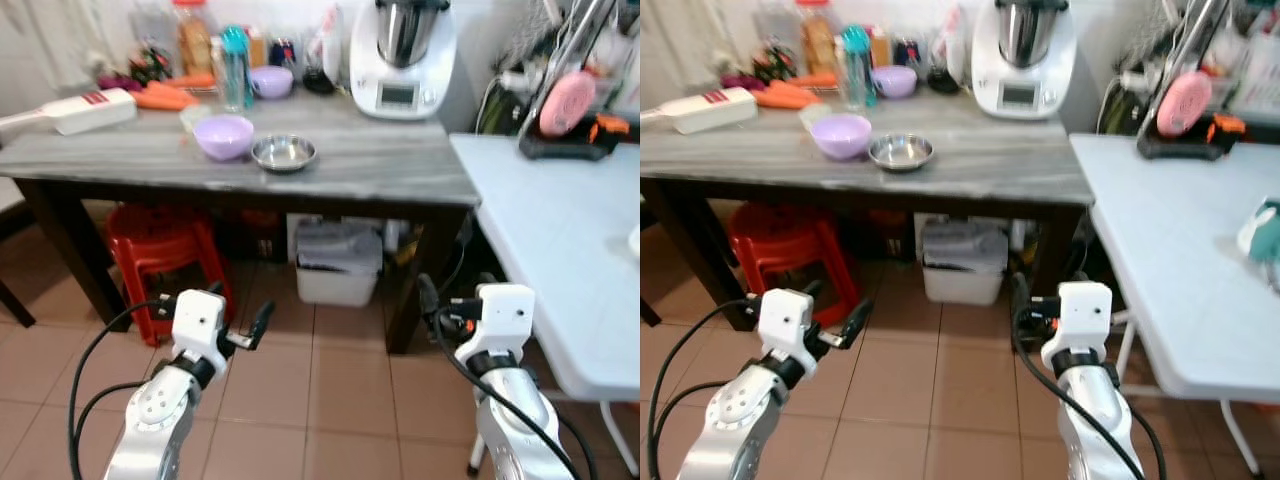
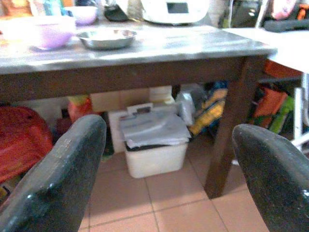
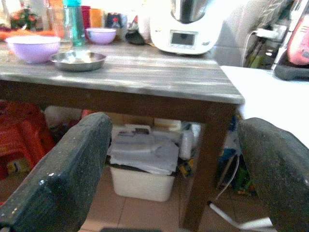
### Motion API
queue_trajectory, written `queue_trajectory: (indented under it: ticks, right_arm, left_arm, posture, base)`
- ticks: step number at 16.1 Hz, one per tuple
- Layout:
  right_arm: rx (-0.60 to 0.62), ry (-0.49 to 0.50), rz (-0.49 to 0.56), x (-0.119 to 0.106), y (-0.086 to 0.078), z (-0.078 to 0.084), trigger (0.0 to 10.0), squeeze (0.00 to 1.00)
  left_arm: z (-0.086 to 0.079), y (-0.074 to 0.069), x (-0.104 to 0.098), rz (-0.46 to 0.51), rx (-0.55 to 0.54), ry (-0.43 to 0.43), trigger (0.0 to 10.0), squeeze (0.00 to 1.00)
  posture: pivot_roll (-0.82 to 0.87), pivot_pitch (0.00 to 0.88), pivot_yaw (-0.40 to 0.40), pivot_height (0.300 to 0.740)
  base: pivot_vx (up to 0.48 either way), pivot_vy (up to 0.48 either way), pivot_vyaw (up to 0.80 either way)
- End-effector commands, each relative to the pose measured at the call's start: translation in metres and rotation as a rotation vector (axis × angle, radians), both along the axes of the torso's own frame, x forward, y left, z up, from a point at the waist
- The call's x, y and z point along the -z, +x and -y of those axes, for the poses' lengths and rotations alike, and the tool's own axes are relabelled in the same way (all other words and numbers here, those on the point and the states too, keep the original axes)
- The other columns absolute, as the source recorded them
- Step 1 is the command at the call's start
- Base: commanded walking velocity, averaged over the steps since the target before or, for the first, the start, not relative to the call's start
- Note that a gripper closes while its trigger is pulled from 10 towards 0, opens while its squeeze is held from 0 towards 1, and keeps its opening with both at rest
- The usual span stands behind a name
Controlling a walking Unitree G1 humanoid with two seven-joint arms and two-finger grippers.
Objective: Setting the table
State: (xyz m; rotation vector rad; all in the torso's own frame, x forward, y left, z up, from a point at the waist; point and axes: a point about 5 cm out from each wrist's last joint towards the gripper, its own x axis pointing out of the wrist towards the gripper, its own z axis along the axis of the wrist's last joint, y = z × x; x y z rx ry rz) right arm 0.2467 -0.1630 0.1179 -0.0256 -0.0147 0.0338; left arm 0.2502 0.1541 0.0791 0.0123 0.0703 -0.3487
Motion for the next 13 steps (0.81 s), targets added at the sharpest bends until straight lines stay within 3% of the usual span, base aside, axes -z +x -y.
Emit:
queue_trajectory:
  ticks: [1,13]
  right_arm:
    - [0.022,-0.005,-0.004,0.0007,-0.0001,0.0054,10.0,0.0]
    - [0.03,0.002,-0.001,0.0015,0.0016,0.0043,10.0,0.0]
  left_arm:
    - [0.0076,0.0021,-0.0035,0.012,0.023,-0.004,10.0,0.0]
    - [0.0101,0.0042,-0.0054,0.012,0.034,-0.002,10.0,0.0]
  posture:
    - [0.0,0.0,-0.014,0.74]
    - [0.01,0.0,0.0,0.74]
  base:
    - [0.0,-0.289,0.0]
    - [0.0,-0.33,0.0]
